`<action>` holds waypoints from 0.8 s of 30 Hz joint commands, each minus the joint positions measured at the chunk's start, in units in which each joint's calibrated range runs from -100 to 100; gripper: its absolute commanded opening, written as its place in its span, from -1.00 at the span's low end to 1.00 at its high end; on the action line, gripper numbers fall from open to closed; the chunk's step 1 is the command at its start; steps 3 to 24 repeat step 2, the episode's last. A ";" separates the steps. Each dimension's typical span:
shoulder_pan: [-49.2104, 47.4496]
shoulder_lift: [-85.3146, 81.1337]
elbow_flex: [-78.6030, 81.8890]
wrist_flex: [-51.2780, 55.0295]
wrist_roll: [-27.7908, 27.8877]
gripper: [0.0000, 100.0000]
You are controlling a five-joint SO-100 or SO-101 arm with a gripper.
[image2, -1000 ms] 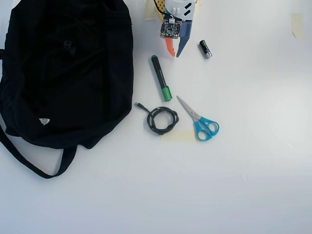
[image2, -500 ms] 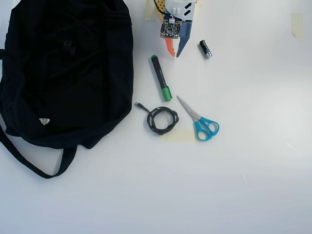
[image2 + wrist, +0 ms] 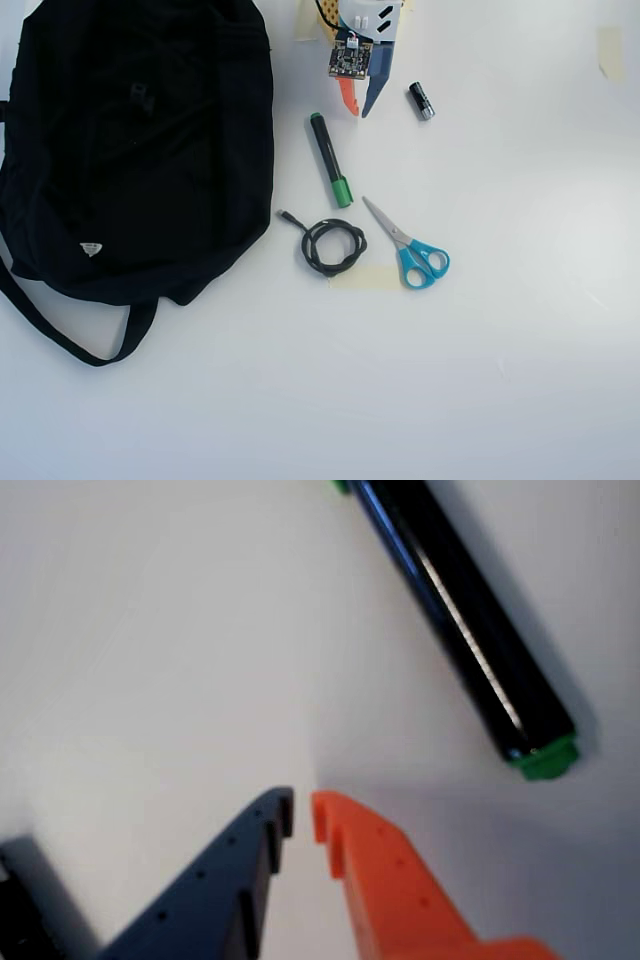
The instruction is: Put the bike light into the black bag
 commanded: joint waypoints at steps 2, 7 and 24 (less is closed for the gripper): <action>-0.06 -1.58 1.18 3.44 0.18 -0.96; -0.06 -1.58 1.18 3.44 0.18 -0.96; -0.06 -1.58 1.18 3.44 0.18 -0.96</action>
